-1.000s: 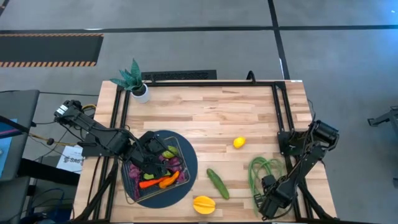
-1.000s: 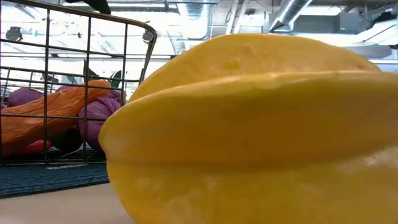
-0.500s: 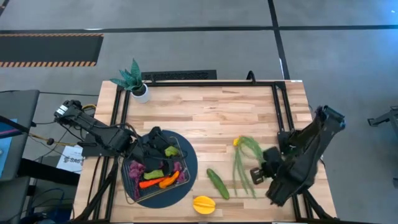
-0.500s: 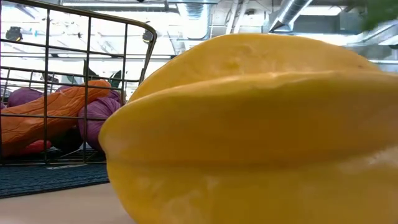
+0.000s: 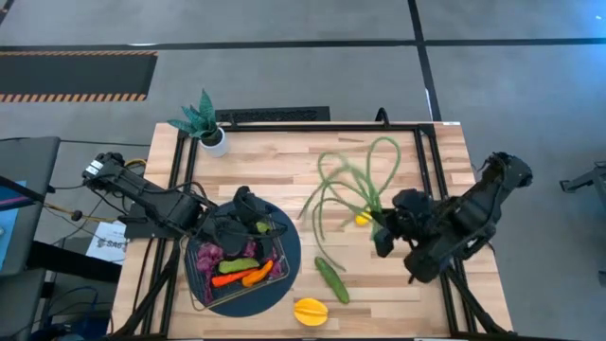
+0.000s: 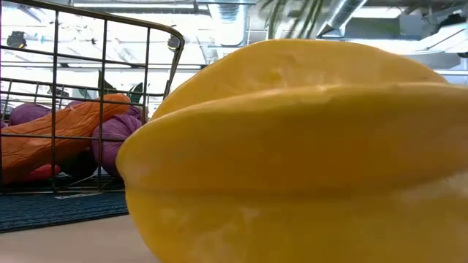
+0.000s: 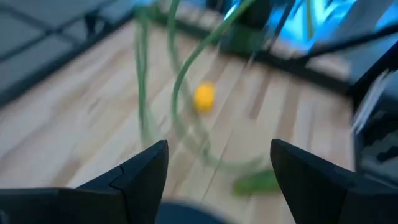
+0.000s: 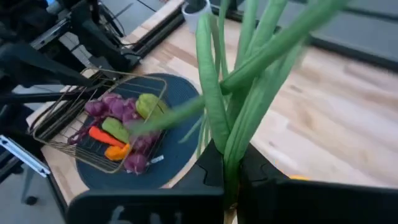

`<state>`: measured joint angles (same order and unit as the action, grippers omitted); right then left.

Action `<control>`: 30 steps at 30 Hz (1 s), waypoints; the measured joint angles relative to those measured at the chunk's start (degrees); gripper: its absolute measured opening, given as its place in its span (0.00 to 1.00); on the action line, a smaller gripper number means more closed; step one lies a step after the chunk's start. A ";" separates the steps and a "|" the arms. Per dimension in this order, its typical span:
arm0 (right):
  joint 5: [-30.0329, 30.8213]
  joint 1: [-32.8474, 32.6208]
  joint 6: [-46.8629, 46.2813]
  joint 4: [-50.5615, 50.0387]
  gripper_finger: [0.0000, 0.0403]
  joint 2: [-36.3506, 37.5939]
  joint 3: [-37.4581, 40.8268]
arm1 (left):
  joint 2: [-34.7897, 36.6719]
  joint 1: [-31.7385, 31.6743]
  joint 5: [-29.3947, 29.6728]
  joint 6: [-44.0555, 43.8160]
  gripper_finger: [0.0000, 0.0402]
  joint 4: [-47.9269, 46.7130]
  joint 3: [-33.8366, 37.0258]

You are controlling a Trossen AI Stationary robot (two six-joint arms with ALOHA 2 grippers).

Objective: Build produce basket
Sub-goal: Put the bunch of green beans into the wire basket

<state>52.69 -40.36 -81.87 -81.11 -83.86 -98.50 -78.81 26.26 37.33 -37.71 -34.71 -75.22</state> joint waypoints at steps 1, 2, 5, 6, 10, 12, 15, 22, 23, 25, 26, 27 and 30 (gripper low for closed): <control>0.03 0.67 2.34 0.57 0.02 -0.04 -0.80 | 0.00 -0.02 0.08 1.83 0.66 3.10 0.00; 0.30 1.32 4.60 1.52 0.02 0.04 -1.55 | 0.00 -0.19 -0.18 4.01 0.66 6.86 0.00; 0.66 3.50 12.02 5.01 0.02 0.20 -2.97 | 0.00 -1.10 -3.99 10.23 0.66 16.36 0.00; 0.65 3.98 14.27 5.90 0.02 0.19 -3.40 | 0.00 -1.54 -5.31 11.70 0.66 18.64 0.00; 0.63 5.10 22.19 9.10 0.02 0.27 -6.08 | 0.00 -4.12 -8.44 13.52 0.66 20.75 0.00; 0.61 5.31 25.57 10.90 0.02 0.27 -7.16 | -0.02 -5.32 -8.54 13.48 0.66 21.13 0.45; 0.60 5.30 30.67 14.58 0.02 0.27 -8.17 | -0.03 -7.21 -8.56 13.74 0.66 23.98 2.34; 0.07 5.29 35.90 18.88 0.02 0.26 -8.39 | -0.09 -10.07 -15.31 17.72 0.66 36.60 3.39; 0.07 5.29 35.92 18.88 0.02 0.25 -8.39 | -0.09 -10.34 -17.48 18.48 0.66 38.92 3.39; 0.05 5.39 35.92 18.94 0.02 0.16 -8.39 | -0.08 -10.76 -22.02 19.69 0.66 43.52 3.39; -0.02 5.59 35.92 18.94 0.02 0.14 -8.39 | -0.07 -11.06 -23.77 19.95 0.66 44.96 3.39; -0.02 5.64 35.92 18.92 0.02 0.14 -8.39 | -0.04 -11.47 -25.13 19.97 0.66 45.71 3.39; -0.01 5.67 35.92 19.01 0.02 0.14 -8.39 | -0.04 -12.86 -25.76 19.23 0.66 45.09 3.39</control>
<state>52.67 -34.69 -45.95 -62.11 -83.72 -106.89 -78.85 13.40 11.57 -18.49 10.37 -71.83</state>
